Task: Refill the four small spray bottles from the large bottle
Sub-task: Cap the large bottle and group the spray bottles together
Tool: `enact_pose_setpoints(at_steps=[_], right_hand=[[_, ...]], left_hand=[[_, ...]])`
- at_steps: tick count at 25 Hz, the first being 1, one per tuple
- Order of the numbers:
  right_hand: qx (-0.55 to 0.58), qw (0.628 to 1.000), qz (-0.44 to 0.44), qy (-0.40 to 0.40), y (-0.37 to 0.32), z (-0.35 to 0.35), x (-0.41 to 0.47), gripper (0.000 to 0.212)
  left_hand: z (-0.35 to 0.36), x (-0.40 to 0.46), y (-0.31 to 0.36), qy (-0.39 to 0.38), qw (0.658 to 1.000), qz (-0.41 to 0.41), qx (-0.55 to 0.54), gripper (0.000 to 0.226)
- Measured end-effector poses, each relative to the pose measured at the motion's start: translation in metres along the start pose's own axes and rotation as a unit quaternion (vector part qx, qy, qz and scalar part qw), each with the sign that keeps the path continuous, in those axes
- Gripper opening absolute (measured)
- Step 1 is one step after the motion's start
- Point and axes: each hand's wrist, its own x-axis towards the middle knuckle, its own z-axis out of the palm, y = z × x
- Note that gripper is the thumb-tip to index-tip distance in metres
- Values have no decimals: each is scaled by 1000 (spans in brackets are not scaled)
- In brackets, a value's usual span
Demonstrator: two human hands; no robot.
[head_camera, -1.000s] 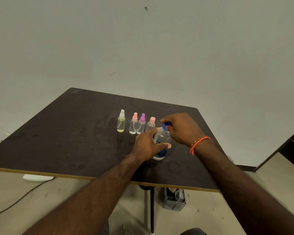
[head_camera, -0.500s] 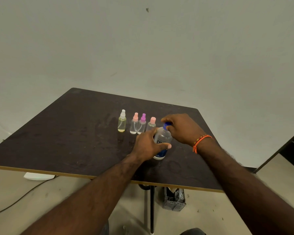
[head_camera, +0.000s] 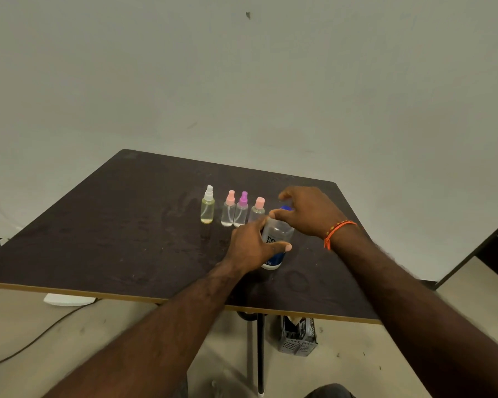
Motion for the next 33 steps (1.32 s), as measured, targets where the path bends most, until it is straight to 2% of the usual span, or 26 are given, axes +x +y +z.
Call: enact_pose_setpoints(at_steps=[3, 6, 10, 12, 14, 18, 21, 23, 26, 28, 32, 33], right_hand=[[9, 999, -30, -13, -3, -4, -1, 29], [-4, 1000, 7, 16, -6, 0, 7, 22], [-71, 996, 25, 56, -5, 5, 4, 56], [-42, 999, -5, 15, -3, 3, -1, 50], [1, 999, -39, -31, -1, -4, -4, 46], [8, 1000, -23, 0, 3, -5, 1, 26], [-32, 999, 15, 21, 2, 4, 4, 50], [-47, 999, 8, 0, 2, 5, 3, 56], [8, 998, -47, -48, 4, -5, 1, 45], [9, 997, -68, -45, 3, -10, 0, 38], [39, 999, -8, -10, 2, -7, 7, 25], [36, 999, 10, -6, 1, -6, 8, 28]], left_hand=[[1, 0, -2, 3, 1000, 0, 14, 80], [2, 0, -2, 8, 1000, 0, 21, 76], [-2, -2, 3, 4, 1000, 5, 7, 69], [-2, -2, 3, -4, 1000, 4, 6, 63], [-1, -1, 0, 3, 1000, 5, 12, 70], [1, 0, -1, 7, 1000, 1, 22, 75], [-1, -2, 4, 5, 1000, -1, 18, 69], [-1, -2, 5, 3, 1000, -4, 15, 68], [-1, -2, 3, -1, 1000, -9, 3, 72], [0, -2, 1, 1, 1000, -10, 9, 74], [0, -3, 1, 2, 1000, -12, 17, 75], [-1, -3, 2, 2, 1000, -13, 15, 75]])
